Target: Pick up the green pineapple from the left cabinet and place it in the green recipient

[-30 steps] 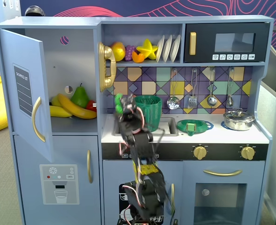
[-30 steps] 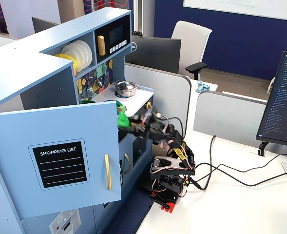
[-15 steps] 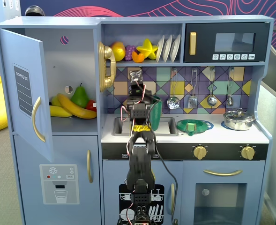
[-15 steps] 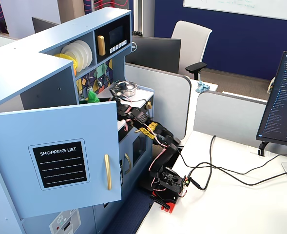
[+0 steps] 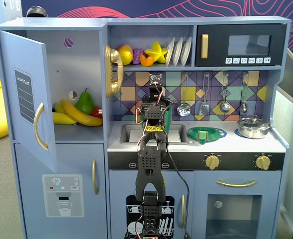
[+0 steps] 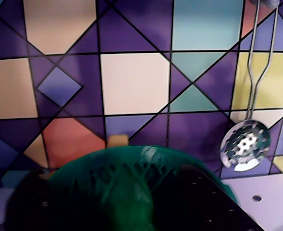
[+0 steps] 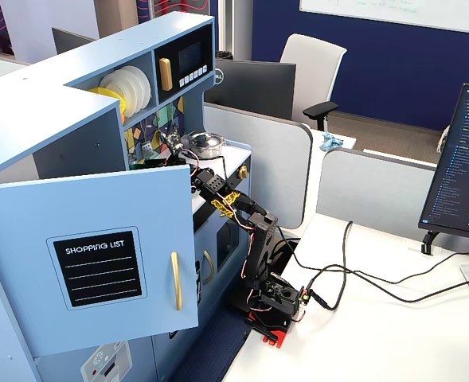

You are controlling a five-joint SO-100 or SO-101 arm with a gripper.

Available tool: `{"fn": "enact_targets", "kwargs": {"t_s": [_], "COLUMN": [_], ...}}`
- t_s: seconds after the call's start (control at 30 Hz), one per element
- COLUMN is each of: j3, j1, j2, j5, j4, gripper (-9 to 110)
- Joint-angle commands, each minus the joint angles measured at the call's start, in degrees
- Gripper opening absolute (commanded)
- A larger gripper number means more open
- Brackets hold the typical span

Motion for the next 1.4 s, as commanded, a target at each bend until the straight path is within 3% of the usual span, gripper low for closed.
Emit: {"fn": "enact_targets", "kwargs": {"t_s": [0.0,0.13,0.37,0.63,0.93,1.0,1.1,1.27,1.37], "j3": [-2.9,5.7,42.6,73.7,89.6,94.4,99.1,99.1,99.1], "j1": [0.6,-0.1,-4.8,-3.9,-3.4,-4.3,-1.8,-2.1,-3.1], "j2": [2.4,12.8,51.8,83.8,83.8,83.8,83.9,83.9,83.9], "j5": [-0.9,-1.9,-3.9,-0.4,11.4,13.4,8.3,13.0,21.9], "j4": [0.4,1.1,9.1,36.3,57.0,58.9,59.9,62.2,61.6], "gripper": [31,29,22,17,4,1,0,1,1]}}
